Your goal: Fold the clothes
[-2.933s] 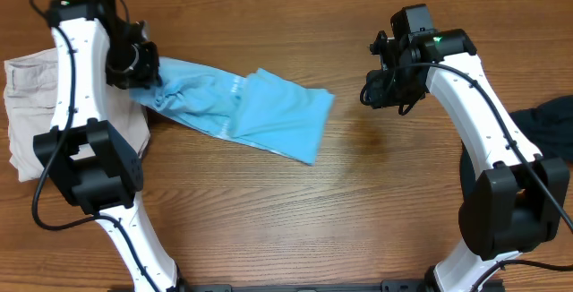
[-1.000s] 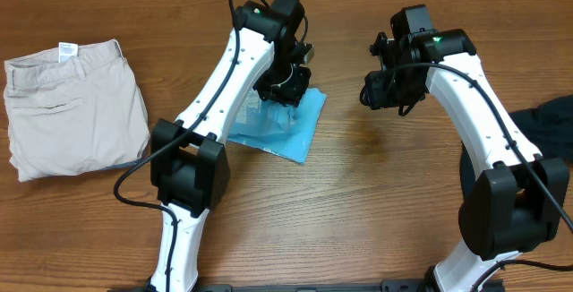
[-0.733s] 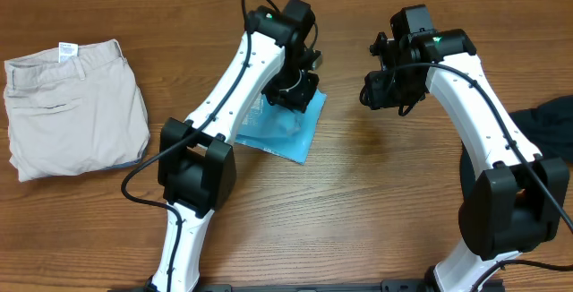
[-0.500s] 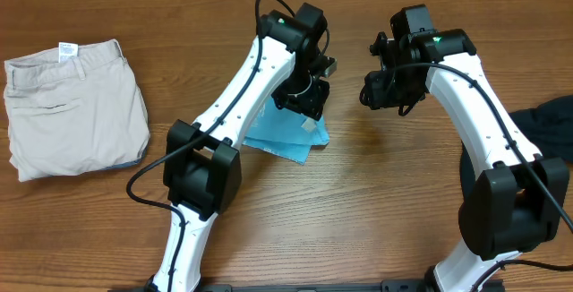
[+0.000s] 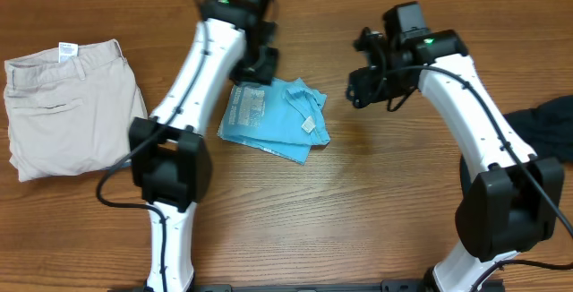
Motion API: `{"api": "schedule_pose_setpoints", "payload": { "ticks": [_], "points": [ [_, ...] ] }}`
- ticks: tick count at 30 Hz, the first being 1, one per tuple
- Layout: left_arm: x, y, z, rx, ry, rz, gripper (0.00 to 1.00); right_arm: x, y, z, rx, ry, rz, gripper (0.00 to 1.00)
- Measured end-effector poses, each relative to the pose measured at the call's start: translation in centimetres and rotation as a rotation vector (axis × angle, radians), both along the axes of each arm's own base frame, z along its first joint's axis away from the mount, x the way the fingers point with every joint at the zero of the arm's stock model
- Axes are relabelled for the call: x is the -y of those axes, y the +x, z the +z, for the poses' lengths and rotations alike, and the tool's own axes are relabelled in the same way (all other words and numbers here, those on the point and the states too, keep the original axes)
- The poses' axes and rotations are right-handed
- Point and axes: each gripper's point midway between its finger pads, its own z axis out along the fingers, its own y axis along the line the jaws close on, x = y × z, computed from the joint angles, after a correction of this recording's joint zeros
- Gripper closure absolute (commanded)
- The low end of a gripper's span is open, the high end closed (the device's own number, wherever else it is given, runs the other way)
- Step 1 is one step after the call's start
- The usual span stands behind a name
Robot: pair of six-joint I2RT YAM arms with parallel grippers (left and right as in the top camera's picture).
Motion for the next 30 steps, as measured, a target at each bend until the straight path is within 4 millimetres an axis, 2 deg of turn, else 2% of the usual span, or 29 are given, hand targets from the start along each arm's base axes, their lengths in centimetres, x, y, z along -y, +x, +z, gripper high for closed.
{"api": "schedule_pose_setpoints", "payload": {
  "ticks": [4,7,13,17,18,19,21,25,26,28,30],
  "points": [
    [-3.5,1.0,-0.1,-0.005,0.002,0.102,0.51,-4.0,0.1,0.1,0.071,0.018,0.121,0.44],
    [-4.5,1.0,-0.9,-0.033,0.005,0.128,0.51,-6.5,0.3,-0.7,0.104,0.02,0.188,0.44],
    [-4.5,-0.6,-4.3,-0.165,0.035,0.123,0.48,-8.1,1.0,-4.4,0.081,0.002,0.226,0.41],
    [-4.6,-0.9,-5.2,-0.19,0.042,0.122,0.48,-8.3,2.5,-6.0,0.11,-0.012,0.221,0.43],
    [-4.6,-0.9,-5.2,-0.191,0.042,0.122,0.48,-8.2,2.8,-6.2,0.121,-0.02,0.217,0.51],
    [-4.6,-1.0,-5.2,-0.194,0.043,0.122,0.48,-8.2,3.2,-6.2,0.138,-0.029,0.215,0.64],
    [-4.7,-1.1,-5.4,-0.201,0.047,0.122,0.48,-8.0,3.9,-6.3,0.163,-0.048,0.204,0.96],
    [-5.0,-1.7,-6.4,-0.24,0.072,0.123,0.53,-6.9,4.9,-6.9,0.174,-0.106,0.129,0.94],
    [-5.1,-1.8,-6.8,-0.255,0.079,0.123,0.54,-6.3,5.2,-7.1,0.174,-0.13,0.082,0.91],
    [-5.3,-2.3,-7.9,-0.291,0.094,0.122,0.56,-5.3,5.7,-7.4,0.167,-0.161,-0.004,0.72],
    [-5.6,-2.9,-9.0,-0.334,0.116,0.121,0.56,-4.1,5.9,-7.6,0.147,-0.176,-0.084,0.67]
  ]
}}
